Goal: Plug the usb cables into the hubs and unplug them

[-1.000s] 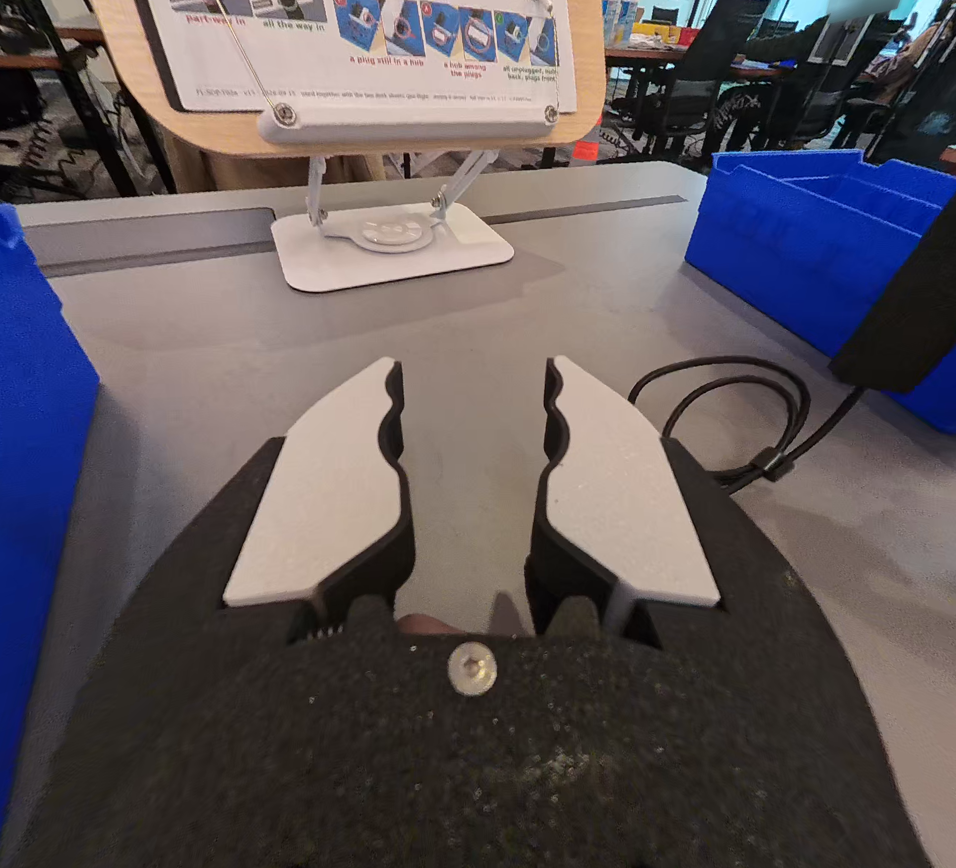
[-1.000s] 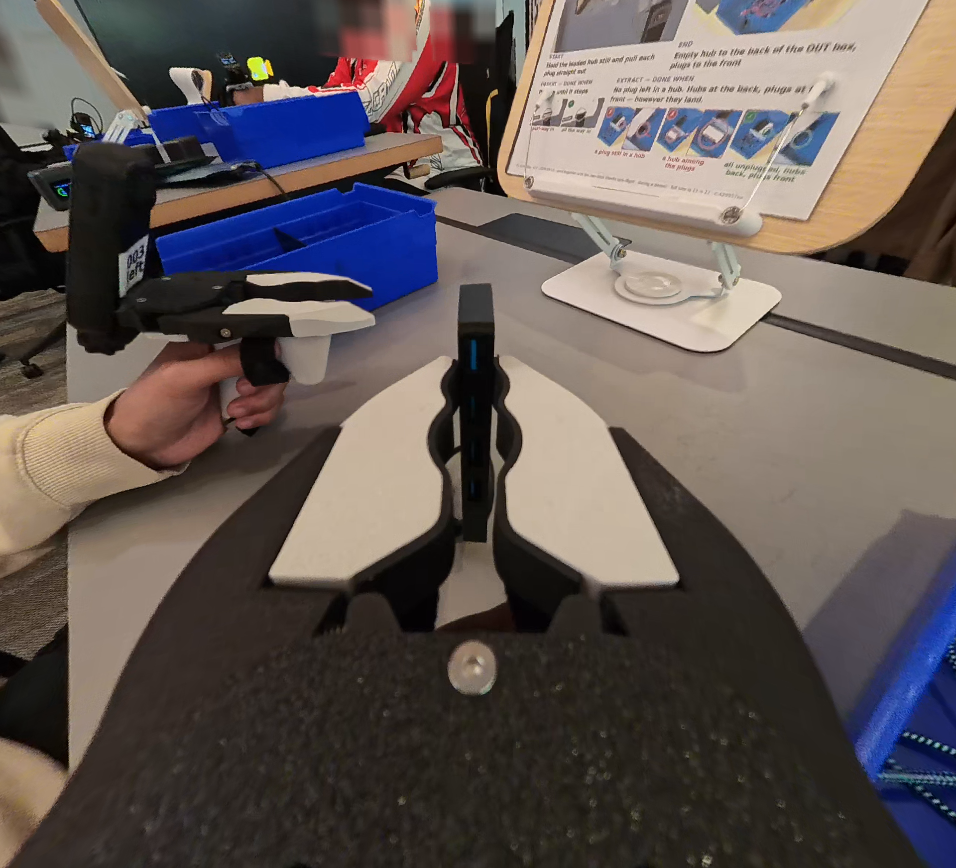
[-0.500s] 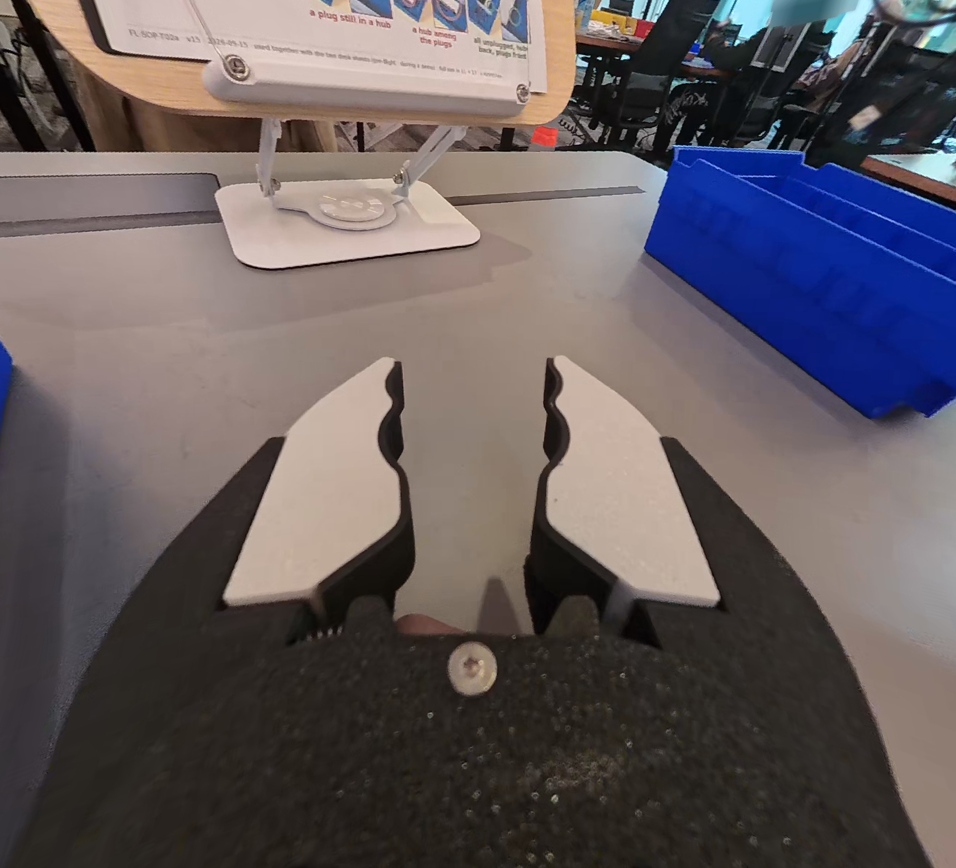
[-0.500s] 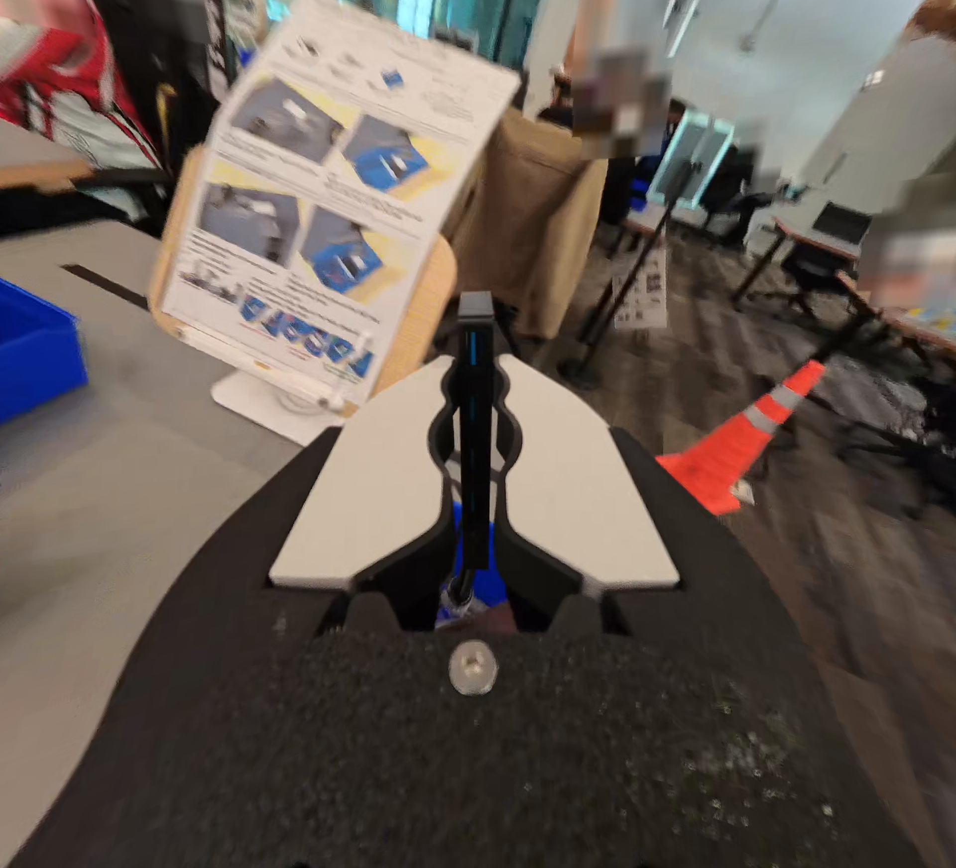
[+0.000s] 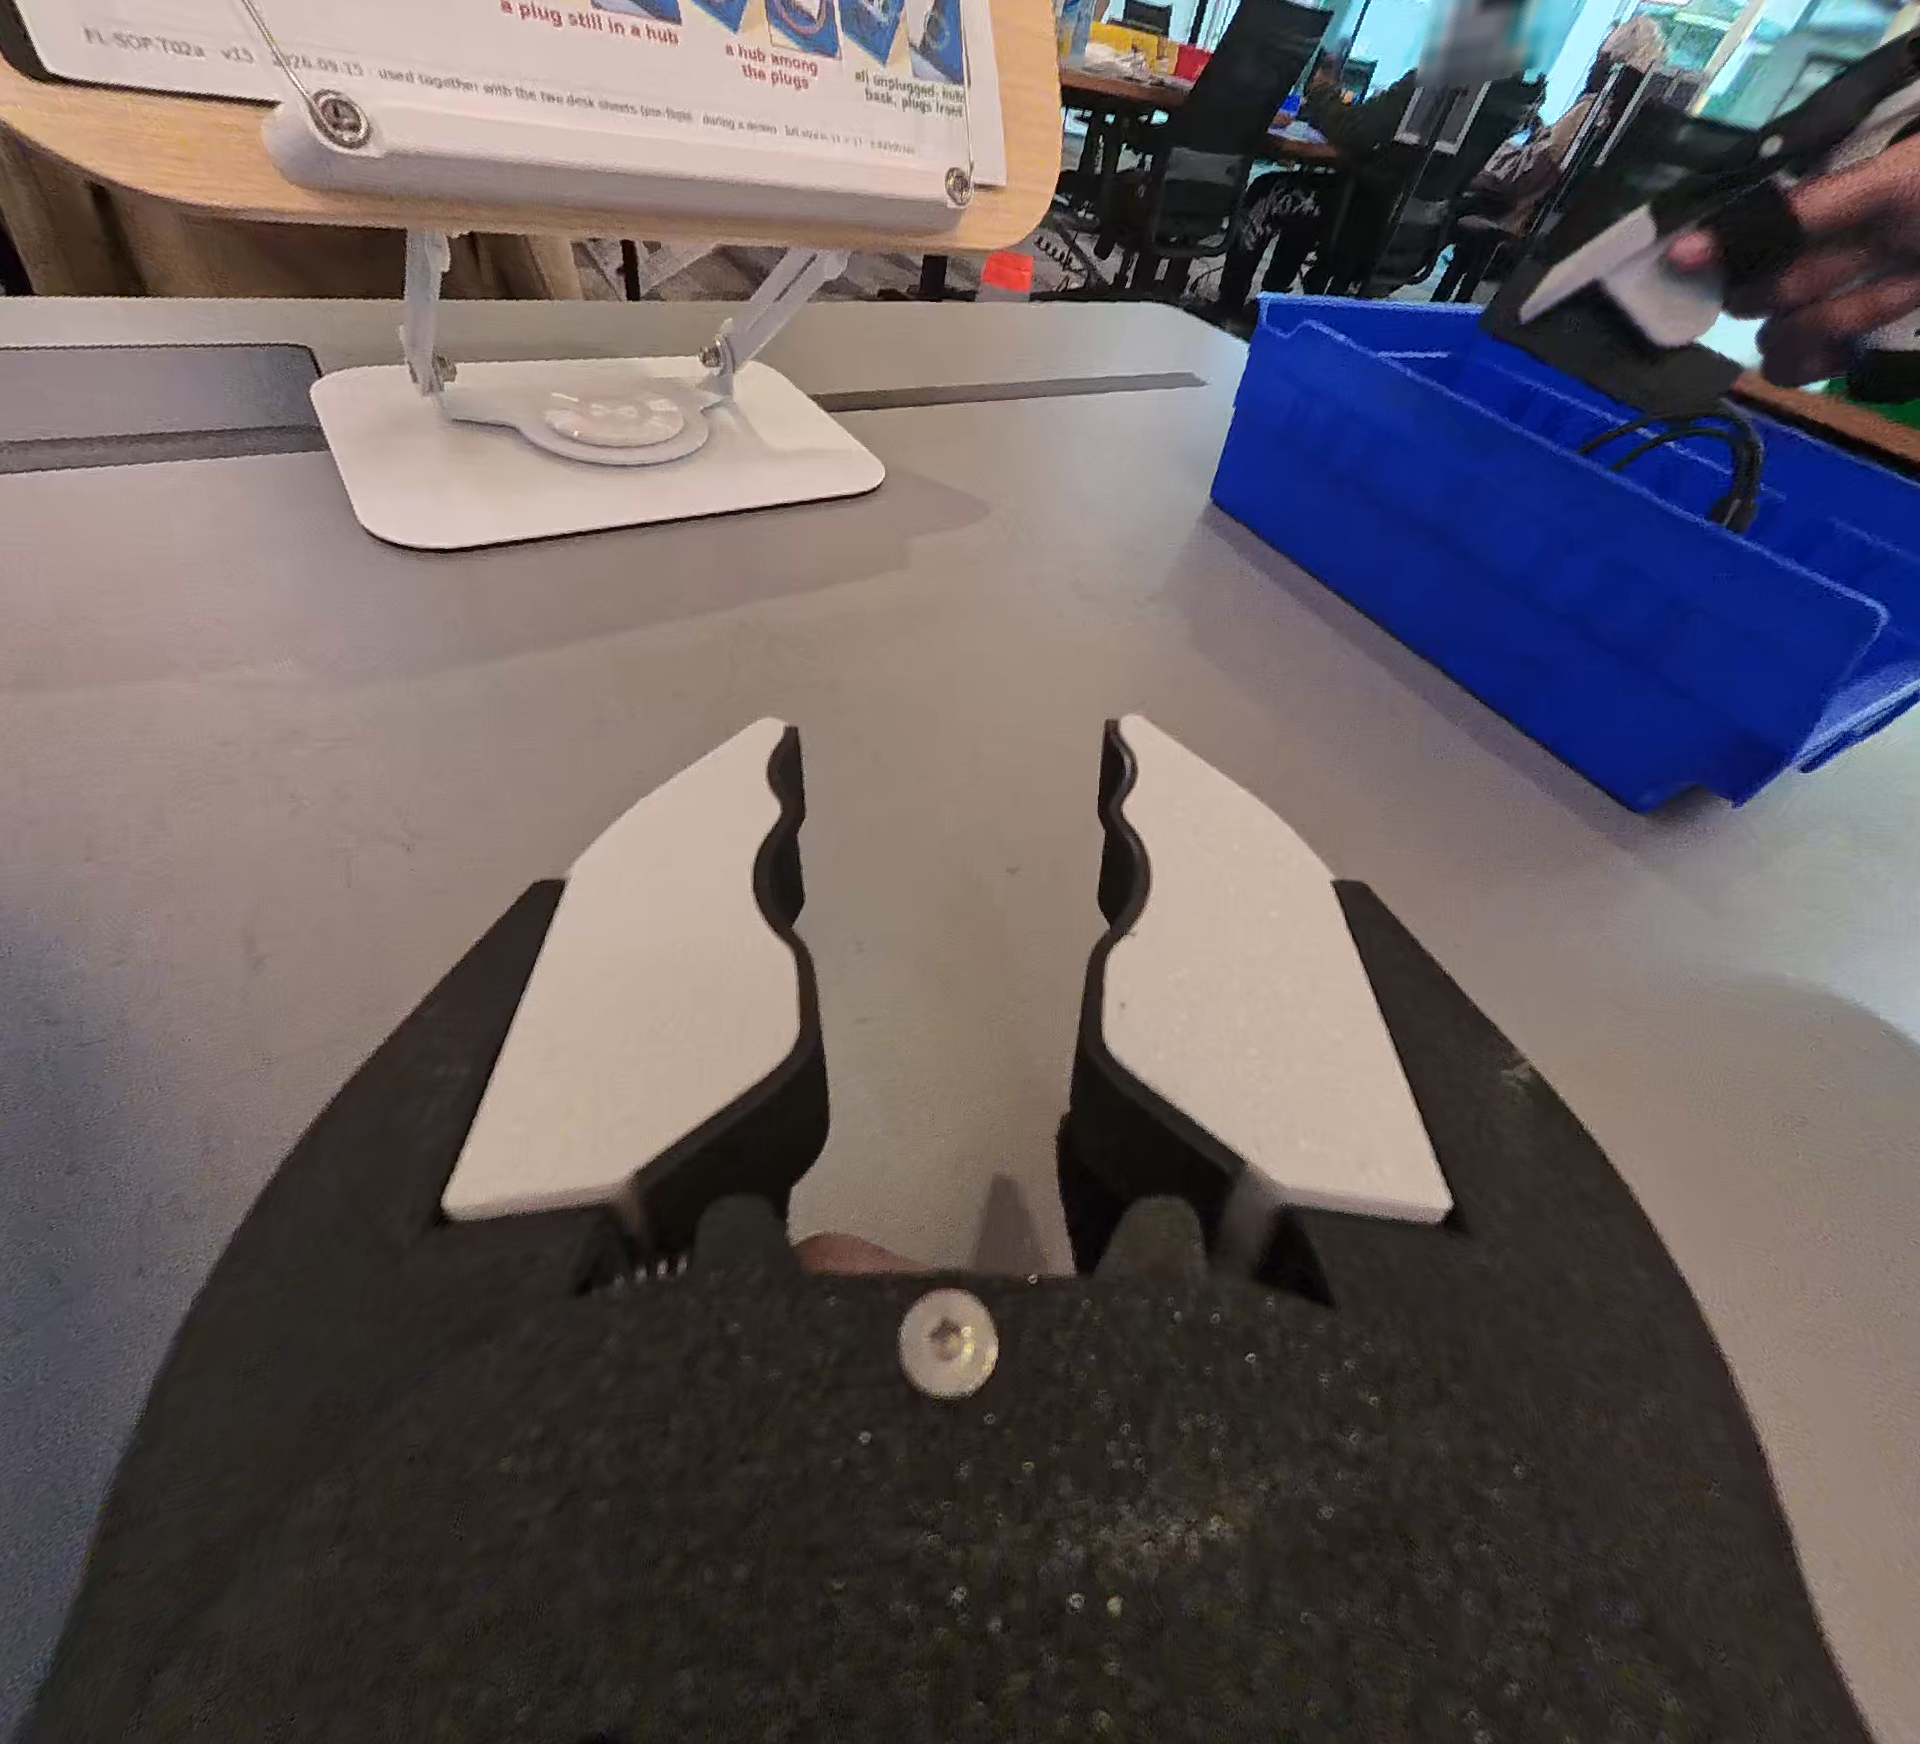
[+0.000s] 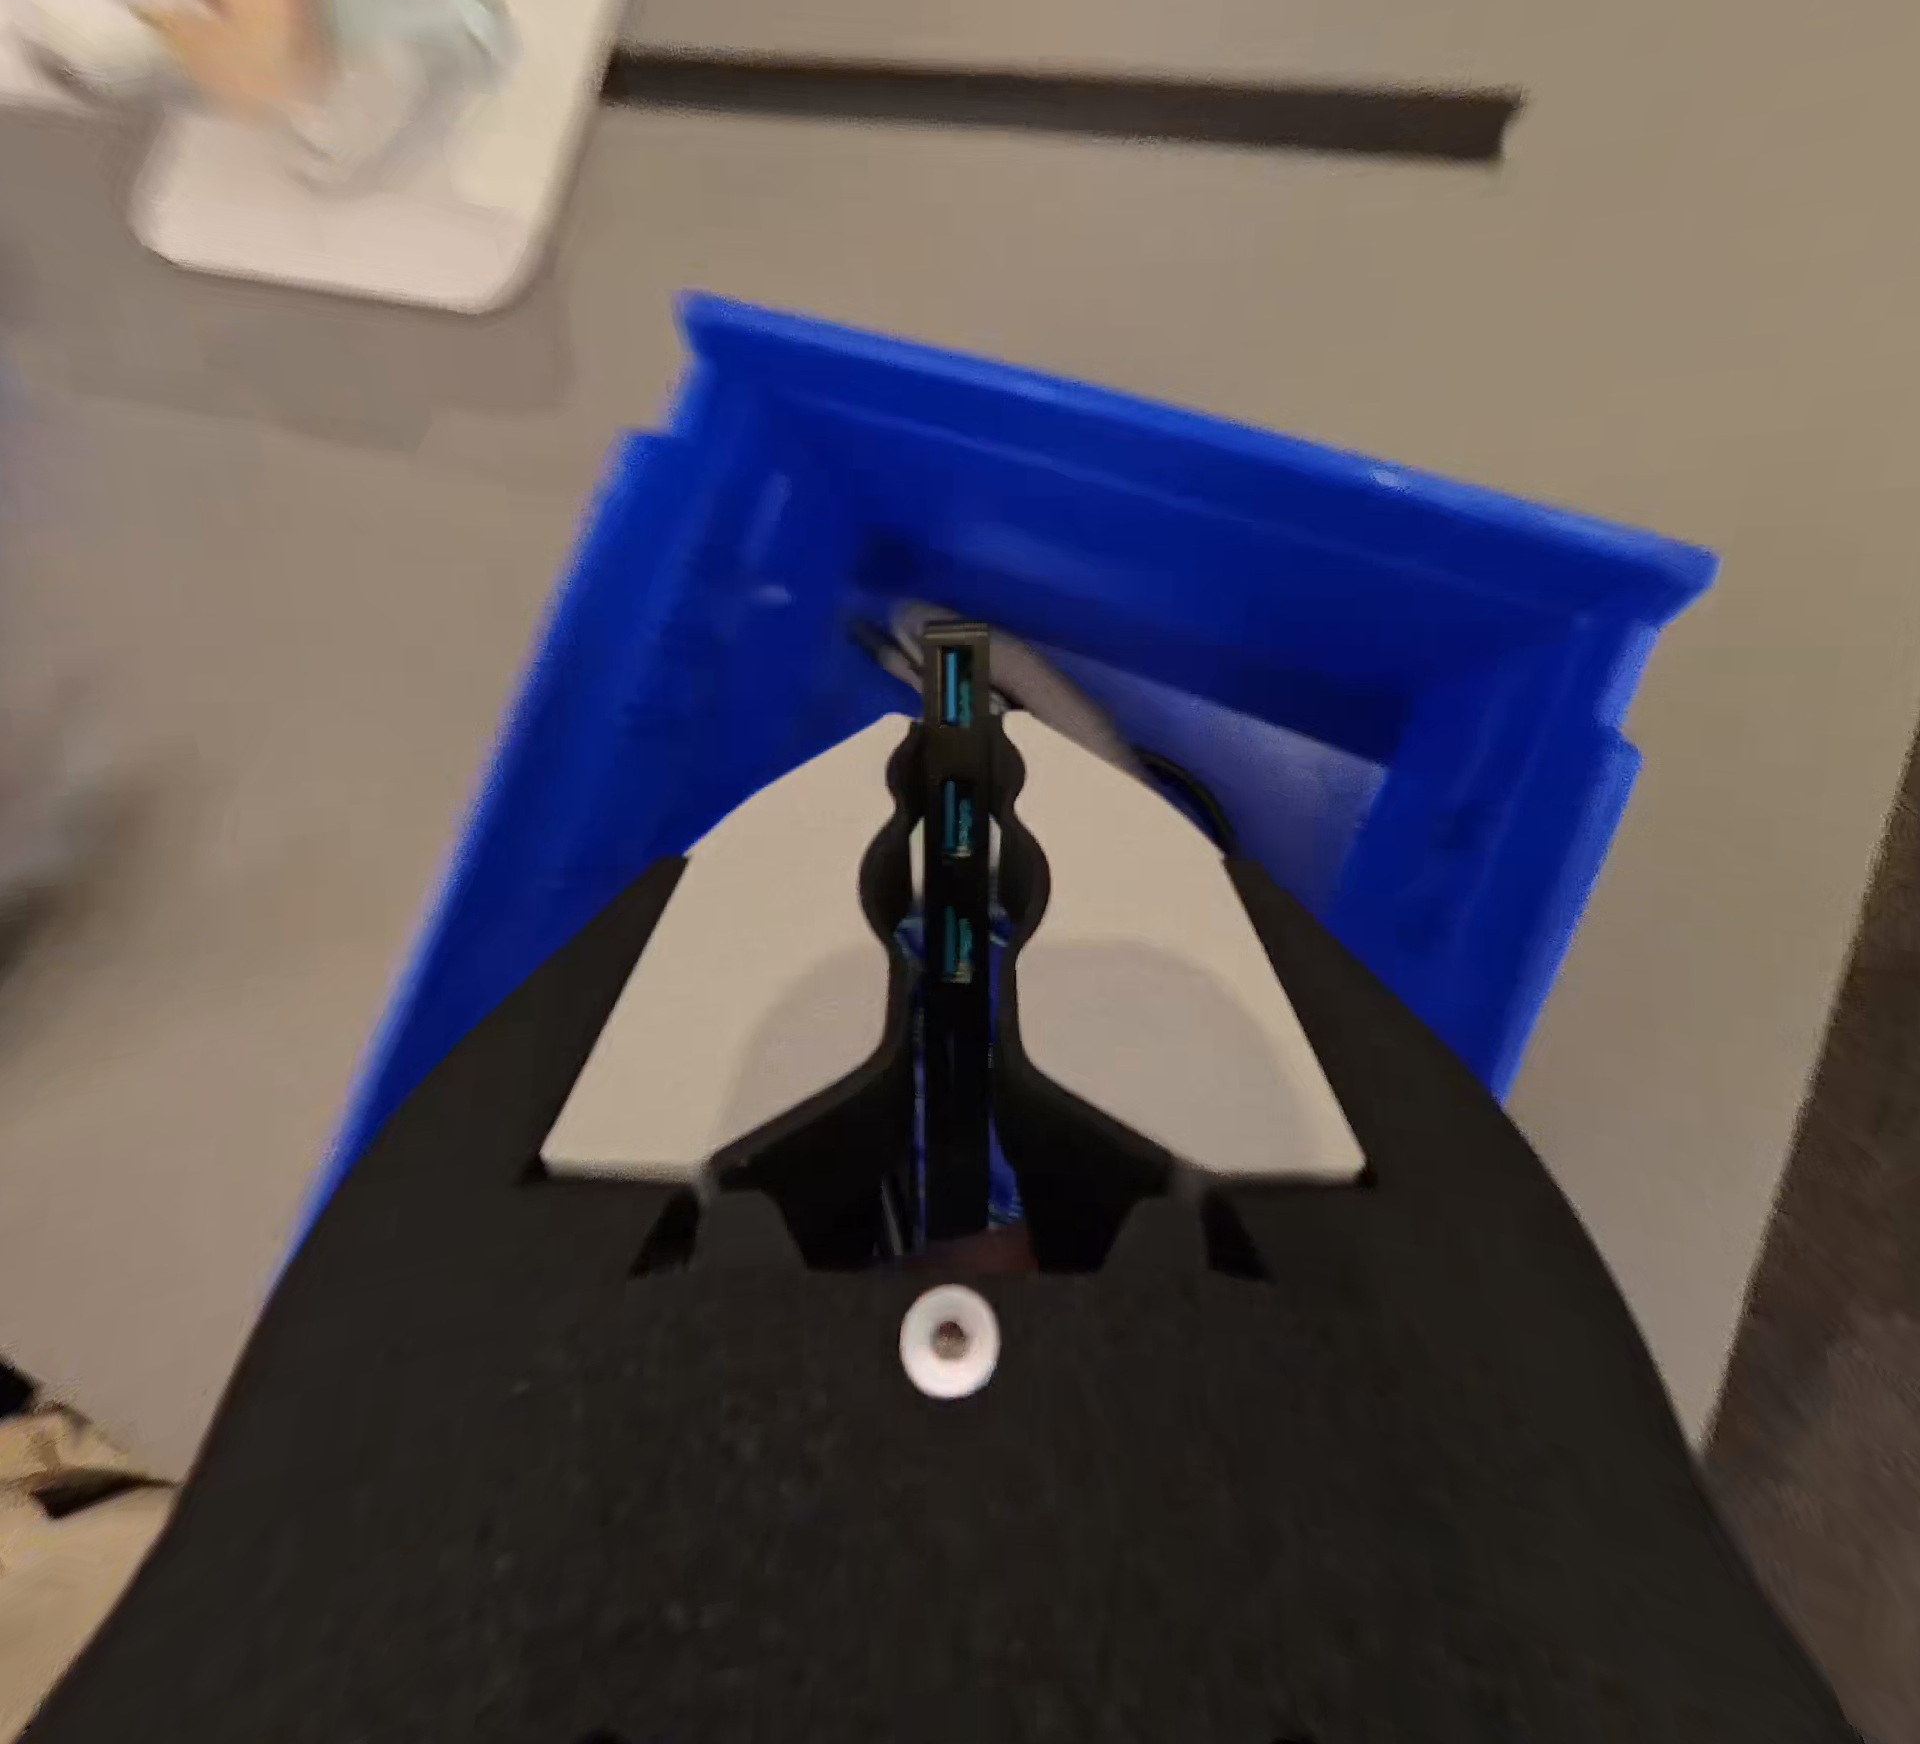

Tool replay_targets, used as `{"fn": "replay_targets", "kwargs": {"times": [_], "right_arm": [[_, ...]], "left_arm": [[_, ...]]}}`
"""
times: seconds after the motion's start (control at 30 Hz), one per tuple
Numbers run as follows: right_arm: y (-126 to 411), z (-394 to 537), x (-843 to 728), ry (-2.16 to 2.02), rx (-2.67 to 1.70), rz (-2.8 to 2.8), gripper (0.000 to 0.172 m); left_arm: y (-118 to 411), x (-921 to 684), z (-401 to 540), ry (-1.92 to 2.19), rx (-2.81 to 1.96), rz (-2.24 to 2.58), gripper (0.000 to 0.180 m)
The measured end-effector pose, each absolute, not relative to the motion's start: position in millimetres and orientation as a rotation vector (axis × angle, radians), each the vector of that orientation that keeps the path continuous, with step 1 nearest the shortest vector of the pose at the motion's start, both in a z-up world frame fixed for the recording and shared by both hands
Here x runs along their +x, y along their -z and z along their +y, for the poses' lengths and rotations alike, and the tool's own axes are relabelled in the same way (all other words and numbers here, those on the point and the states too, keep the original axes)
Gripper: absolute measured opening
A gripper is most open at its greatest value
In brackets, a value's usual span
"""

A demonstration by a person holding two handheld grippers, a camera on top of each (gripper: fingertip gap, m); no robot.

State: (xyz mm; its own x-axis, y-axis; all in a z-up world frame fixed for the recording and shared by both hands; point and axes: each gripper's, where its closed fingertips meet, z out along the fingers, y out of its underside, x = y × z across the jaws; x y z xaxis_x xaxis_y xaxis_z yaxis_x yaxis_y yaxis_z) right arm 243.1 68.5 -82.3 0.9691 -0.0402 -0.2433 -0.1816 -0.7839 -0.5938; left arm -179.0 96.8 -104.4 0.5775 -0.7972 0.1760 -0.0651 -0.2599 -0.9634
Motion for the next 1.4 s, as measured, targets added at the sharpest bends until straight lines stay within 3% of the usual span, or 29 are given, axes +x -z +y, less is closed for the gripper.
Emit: {"fn": "replay_targets", "kwargs": {"times": [0.17,0.33,0.43,0.53,0.73,0.83,0.93,1.2,1.4], "right_arm": [[145.9,60.4,275.9,-0.021,-2.769,0.032,0.012],[167.4,80.3,283.1,0.319,-2.829,-0.303,0.027],[163.6,94.1,280.9,0.306,-2.768,-0.291,0.034],[123.9,106.0,276.8,0.274,-2.616,-0.263,0.039],[-42.4,84.7,168.6,-0.045,-1.958,-0.215,0.041],[-74.2,39.0,92.1,-0.124,-1.706,-0.204,0.036],[-52.6,5.4,30.3,-0.188,-1.543,-0.132,0.024],[73.7,6.8,-39.5,-0.096,-1.658,-0.086,0.031],[90.7,13.1,-30.7,0.048,-1.64,-0.107,0.025]], "left_arm": [[109.3,-178.4,98.2,0.804,-1.725,0.735,0.054],[113.6,-174.6,95.9,0.795,-1.736,0.77,0.055],[115.0,-174.5,94.5,0.777,-1.73,0.79,0.055],[115.0,-175.8,93.4,0.766,-1.726,0.795,0.055],[115.6,-187.2,104.0,0.66,-1.74,0.749,0.054],[109.3,-200.1,116.6,0.569,-1.73,0.668,0.052],[104.8,-210.2,122.3,0.525,-1.731,0.605,0.048],[92.4,-238.4,104.8,0.459,-1.703,0.475,0.044],[94.2,-237.2,101.5,0.461,-1.64,0.487,0.044]]}}
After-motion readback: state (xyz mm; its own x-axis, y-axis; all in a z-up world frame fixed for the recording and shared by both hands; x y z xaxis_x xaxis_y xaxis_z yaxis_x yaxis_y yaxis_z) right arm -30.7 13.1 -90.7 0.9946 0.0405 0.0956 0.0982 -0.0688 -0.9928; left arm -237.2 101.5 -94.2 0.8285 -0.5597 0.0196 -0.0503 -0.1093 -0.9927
